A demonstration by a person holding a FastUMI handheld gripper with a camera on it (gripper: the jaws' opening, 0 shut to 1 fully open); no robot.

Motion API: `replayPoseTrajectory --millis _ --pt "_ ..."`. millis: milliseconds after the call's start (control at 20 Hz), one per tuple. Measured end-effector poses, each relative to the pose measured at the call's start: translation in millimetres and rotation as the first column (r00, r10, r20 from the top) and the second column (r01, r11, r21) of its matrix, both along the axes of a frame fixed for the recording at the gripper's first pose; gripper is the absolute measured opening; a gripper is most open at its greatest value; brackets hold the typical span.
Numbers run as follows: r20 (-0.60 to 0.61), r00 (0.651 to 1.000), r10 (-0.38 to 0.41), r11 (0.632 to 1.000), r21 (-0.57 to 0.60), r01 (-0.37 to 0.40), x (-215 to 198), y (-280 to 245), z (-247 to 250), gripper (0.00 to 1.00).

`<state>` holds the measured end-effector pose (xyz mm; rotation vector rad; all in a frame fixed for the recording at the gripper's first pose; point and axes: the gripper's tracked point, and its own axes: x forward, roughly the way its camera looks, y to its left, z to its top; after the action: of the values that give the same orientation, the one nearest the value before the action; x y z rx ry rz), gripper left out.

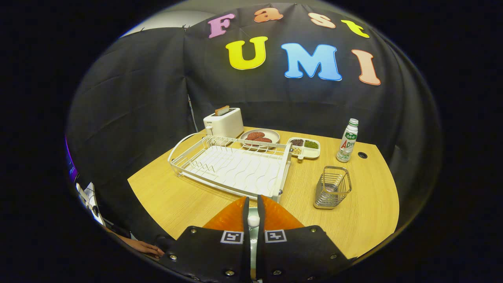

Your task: Take the plate from the dish rack, then take the spoon from the basket and place it into the plate.

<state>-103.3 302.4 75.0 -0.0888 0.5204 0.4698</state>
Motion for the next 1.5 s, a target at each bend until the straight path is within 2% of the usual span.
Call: replayPoseTrajectory --millis 450,600,650,800,850,1100,1200,1400,1450,1500 --pt "-0.028 0.999 0.041 0.999 -0.011 -0.041 5.0 29.7 -20.0 0.09" --pt "-0.029 0.999 0.044 0.999 0.0 -0.044 5.5 31.0 -18.6 0.16" --pt "-0.024 0.999 0.047 0.999 0.004 -0.047 6.6 31.3 -16.0 0.23" --pt "0.013 1.0 0.027 1.0 0.003 -0.027 10.9 18.2 -0.8 0.26" --pt "0.032 0.999 0.011 1.0 0.01 -0.011 13.2 12.3 6.8 0.3" --pt "0.162 0.978 -0.133 0.99 0.06 0.125 22.1 -38.8 66.9 0.3" --pt "0.218 0.954 -0.206 0.978 0.083 0.192 25.5 -66.4 93.4 0.3" --pt "0.318 0.882 -0.348 0.937 0.155 0.314 22.9 -121.2 151.7 0.3" --pt "0.345 0.859 -0.378 0.925 0.183 0.334 21.8 -130.6 167.1 0.33" --pt "0.371 0.839 -0.398 0.916 0.215 0.339 16.4 -136.0 182.0 0.55"
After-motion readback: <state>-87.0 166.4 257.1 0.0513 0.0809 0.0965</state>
